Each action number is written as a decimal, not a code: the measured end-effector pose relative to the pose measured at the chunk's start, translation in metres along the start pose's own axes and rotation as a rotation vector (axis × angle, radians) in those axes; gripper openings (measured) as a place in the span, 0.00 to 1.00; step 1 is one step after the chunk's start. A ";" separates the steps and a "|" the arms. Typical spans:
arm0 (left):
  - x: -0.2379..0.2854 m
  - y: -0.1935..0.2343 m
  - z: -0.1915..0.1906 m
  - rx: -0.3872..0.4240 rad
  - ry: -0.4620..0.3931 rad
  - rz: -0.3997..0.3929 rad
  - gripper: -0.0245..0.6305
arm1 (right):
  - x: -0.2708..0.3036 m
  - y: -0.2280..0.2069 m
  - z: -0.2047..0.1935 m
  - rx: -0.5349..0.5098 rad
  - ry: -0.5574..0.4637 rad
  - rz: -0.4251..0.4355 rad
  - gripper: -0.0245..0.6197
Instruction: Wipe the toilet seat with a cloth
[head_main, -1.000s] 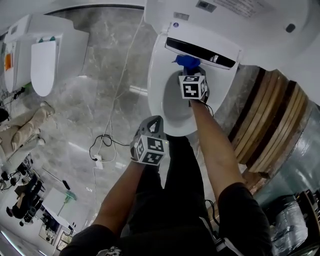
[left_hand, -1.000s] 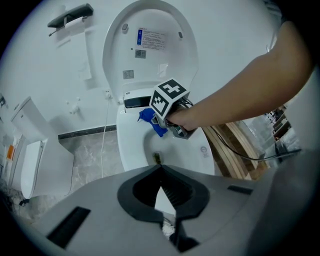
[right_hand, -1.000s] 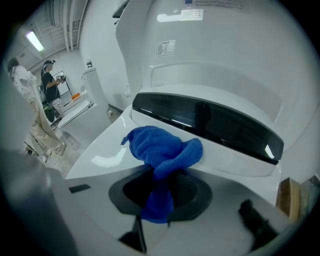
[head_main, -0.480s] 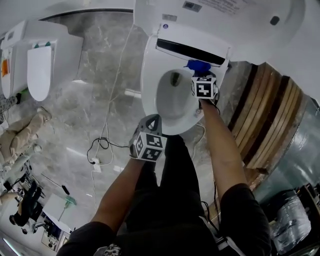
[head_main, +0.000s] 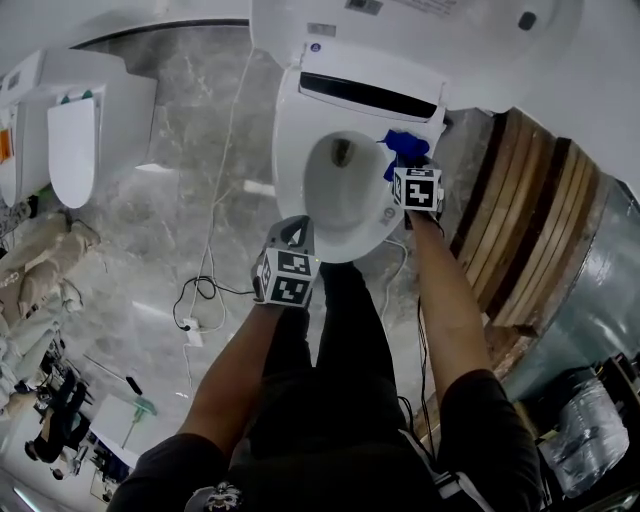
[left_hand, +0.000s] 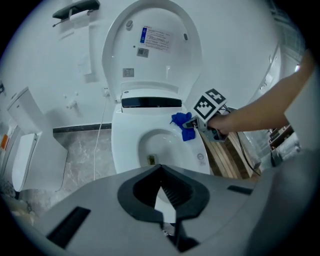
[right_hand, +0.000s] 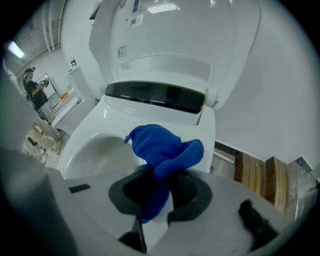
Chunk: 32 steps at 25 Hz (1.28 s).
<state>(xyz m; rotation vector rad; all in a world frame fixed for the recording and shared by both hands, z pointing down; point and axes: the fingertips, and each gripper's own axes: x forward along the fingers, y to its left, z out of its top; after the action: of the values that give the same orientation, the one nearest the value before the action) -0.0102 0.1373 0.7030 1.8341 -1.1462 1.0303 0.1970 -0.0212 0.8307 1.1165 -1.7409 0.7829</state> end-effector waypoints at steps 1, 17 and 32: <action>0.001 0.002 0.001 -0.005 0.000 0.000 0.05 | -0.003 0.001 -0.006 -0.004 0.005 -0.002 0.16; 0.000 0.000 -0.021 0.013 0.036 -0.026 0.05 | -0.043 0.069 -0.116 -0.335 0.156 0.112 0.16; -0.009 0.020 -0.046 -0.014 0.046 -0.012 0.05 | -0.066 0.159 -0.187 -0.260 0.217 0.225 0.16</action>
<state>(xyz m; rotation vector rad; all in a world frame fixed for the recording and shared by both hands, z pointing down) -0.0428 0.1739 0.7175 1.7957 -1.1110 1.0494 0.1280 0.2233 0.8379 0.6457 -1.7413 0.7559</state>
